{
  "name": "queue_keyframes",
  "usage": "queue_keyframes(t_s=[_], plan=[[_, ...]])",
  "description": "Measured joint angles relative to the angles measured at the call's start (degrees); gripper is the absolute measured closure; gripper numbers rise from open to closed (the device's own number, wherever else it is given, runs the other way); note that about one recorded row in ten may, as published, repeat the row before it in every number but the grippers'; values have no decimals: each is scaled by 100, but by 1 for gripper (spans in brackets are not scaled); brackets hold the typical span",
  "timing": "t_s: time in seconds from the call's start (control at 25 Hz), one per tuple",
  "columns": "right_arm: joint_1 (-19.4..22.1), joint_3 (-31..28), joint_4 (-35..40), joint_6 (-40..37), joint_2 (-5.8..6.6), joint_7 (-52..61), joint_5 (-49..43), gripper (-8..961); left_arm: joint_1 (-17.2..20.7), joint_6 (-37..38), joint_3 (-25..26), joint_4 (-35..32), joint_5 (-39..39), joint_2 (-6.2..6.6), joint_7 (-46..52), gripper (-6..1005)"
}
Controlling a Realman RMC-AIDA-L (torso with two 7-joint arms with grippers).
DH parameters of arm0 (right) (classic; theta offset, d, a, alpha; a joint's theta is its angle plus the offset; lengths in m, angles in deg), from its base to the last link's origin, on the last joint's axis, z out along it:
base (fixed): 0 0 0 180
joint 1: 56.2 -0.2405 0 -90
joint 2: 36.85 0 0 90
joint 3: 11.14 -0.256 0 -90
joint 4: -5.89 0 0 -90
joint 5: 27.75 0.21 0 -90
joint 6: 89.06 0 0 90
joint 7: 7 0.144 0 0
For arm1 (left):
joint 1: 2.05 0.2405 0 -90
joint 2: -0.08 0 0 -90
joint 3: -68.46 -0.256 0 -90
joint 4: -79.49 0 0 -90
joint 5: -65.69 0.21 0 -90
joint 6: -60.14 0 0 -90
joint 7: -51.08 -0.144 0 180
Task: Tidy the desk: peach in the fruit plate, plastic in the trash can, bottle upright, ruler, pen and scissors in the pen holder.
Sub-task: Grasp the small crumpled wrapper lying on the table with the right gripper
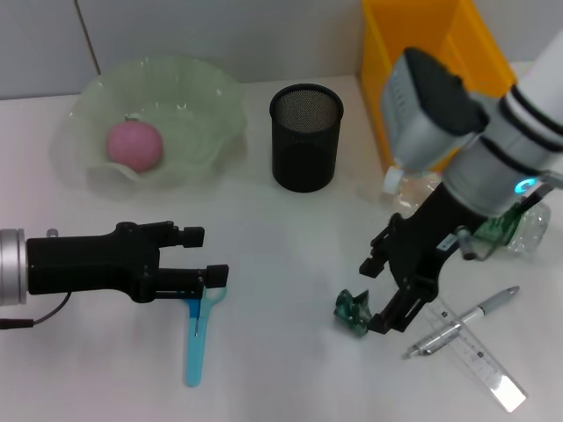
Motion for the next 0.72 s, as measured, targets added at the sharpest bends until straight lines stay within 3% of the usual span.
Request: queue_keyframes(t_s=[0.44, 0.72], plan=[[-18, 888, -480, 982, -6, -43, 296, 188, 1, -27, 22, 2, 17, -2, 4, 153], [-67, 1079, -657, 1202, -9, -53, 299, 190, -26, -38, 81, 5, 17, -16, 15, 154]])
